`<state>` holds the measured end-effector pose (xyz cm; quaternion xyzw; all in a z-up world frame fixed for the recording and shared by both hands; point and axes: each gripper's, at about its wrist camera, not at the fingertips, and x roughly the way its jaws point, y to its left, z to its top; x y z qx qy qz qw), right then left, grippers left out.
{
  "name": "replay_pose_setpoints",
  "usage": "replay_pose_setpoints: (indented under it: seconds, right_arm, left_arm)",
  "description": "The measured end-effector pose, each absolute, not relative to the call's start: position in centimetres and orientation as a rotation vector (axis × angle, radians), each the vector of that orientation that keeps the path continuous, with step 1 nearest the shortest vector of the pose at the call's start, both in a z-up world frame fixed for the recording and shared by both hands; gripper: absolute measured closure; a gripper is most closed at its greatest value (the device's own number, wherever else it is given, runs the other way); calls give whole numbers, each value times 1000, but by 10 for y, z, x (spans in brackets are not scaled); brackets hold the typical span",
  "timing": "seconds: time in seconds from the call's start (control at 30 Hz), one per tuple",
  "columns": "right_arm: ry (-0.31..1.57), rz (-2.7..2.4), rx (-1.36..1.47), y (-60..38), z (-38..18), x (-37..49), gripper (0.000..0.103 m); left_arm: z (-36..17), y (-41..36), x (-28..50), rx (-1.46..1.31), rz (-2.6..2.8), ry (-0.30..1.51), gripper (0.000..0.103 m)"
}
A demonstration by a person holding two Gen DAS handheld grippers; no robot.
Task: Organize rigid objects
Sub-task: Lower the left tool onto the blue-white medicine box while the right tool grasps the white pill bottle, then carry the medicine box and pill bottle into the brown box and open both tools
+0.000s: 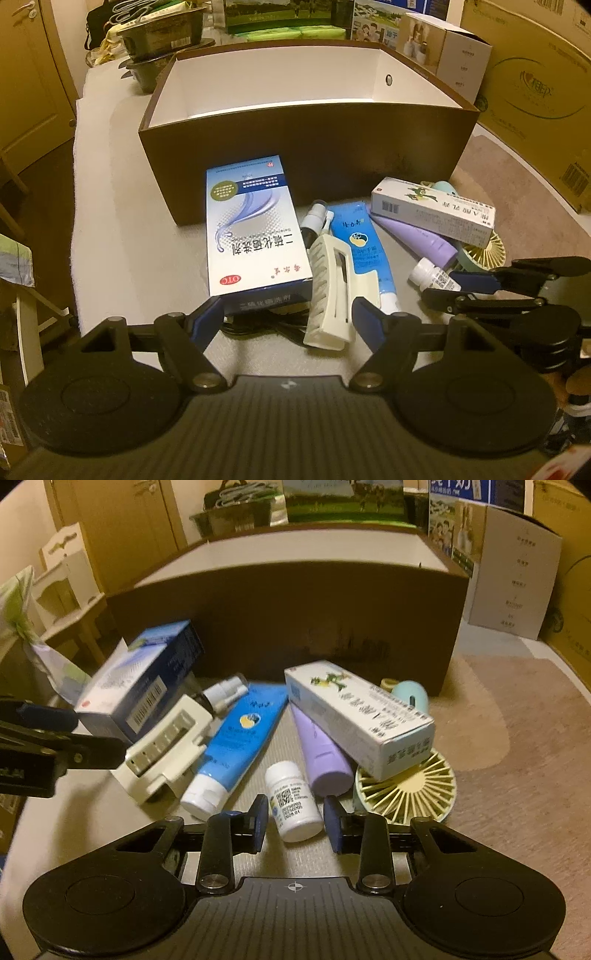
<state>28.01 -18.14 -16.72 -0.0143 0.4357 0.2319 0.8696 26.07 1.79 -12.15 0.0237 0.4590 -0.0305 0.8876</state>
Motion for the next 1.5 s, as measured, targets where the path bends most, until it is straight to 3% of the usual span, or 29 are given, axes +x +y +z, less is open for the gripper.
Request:
replay_pose_setpoints:
  seconds: [0.03,0.3,0.8,0.93,1.07,1.5]
  right_arm:
    - [911,487,-35,-181,-168,279,75]
    - [859,491,19,-183,-144,268,76]
    - [805,457,65,-174,-107,295,76]
    - [806,461,61,-175,-102,303,76]
    - [806,470,59,-178,-97,309,76]
    - [755,495,100,-196,-69,327,76]
  left_arm:
    - [-121,19,260,47,-62,956,29]
    - [-102,34,255,34,-30,931,29]
    - [-118,26,335,45,42,992,29]
    - [-125,24,347,52,65,1008,38]
    - [-126,22,346,60,82,1002,40]
    - [-54,23,324,2,100,864,40]
